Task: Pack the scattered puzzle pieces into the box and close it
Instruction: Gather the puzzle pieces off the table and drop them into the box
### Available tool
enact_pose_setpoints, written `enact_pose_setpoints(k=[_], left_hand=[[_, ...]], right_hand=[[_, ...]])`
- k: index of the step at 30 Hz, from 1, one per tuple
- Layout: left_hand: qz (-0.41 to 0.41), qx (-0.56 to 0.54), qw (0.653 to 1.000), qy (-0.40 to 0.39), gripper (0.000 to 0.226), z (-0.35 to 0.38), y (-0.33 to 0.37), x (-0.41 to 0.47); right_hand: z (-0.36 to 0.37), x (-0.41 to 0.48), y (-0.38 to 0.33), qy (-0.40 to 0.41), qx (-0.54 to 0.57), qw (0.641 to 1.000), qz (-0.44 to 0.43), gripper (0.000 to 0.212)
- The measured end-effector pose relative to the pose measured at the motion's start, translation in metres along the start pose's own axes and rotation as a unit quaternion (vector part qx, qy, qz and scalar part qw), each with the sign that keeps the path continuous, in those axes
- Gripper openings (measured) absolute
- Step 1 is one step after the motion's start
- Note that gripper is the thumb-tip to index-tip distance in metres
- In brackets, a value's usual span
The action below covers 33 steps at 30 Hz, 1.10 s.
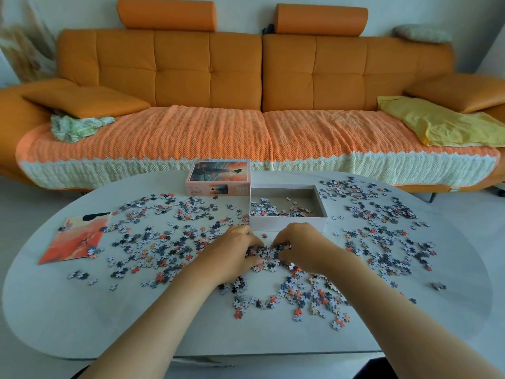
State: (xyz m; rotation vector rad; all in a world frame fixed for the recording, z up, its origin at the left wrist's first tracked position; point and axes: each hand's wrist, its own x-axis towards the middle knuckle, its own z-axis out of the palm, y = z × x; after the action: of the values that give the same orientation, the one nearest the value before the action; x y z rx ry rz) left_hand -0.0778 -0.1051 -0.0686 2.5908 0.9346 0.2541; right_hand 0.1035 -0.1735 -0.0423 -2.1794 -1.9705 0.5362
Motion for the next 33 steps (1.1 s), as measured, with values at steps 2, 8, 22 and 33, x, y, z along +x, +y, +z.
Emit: enact_pose_setpoints(k=[2, 8, 22, 33], left_hand=[[-0.005, -0.014, 1.000, 0.009, 0.037, -0.001, 0.001, 0.002], [-0.020, -0.077, 0.996, 0.042, 0.003, -0.007, 0.003, 0.013], [0.003, -0.141, 0.963, 0.231, 0.010, -0.016, -0.003, 0.089], [0.069, 0.100, 0.985, 0.121, 0.032, -0.006, -0.008, 0.080]], right_hand=[[-0.001, 0.003, 0.001, 0.004, 0.002, 1.000, 0.004, 0.027], [-0.016, 0.009, 0.009, 0.031, 0.026, 0.999, -0.005, 0.019], [-0.033, 0.061, 0.032, 0.183, 0.064, 0.981, -0.025, 0.028], [-0.027, 0.047, 0.033, 0.062, -0.001, 0.997, -0.034, 0.034]])
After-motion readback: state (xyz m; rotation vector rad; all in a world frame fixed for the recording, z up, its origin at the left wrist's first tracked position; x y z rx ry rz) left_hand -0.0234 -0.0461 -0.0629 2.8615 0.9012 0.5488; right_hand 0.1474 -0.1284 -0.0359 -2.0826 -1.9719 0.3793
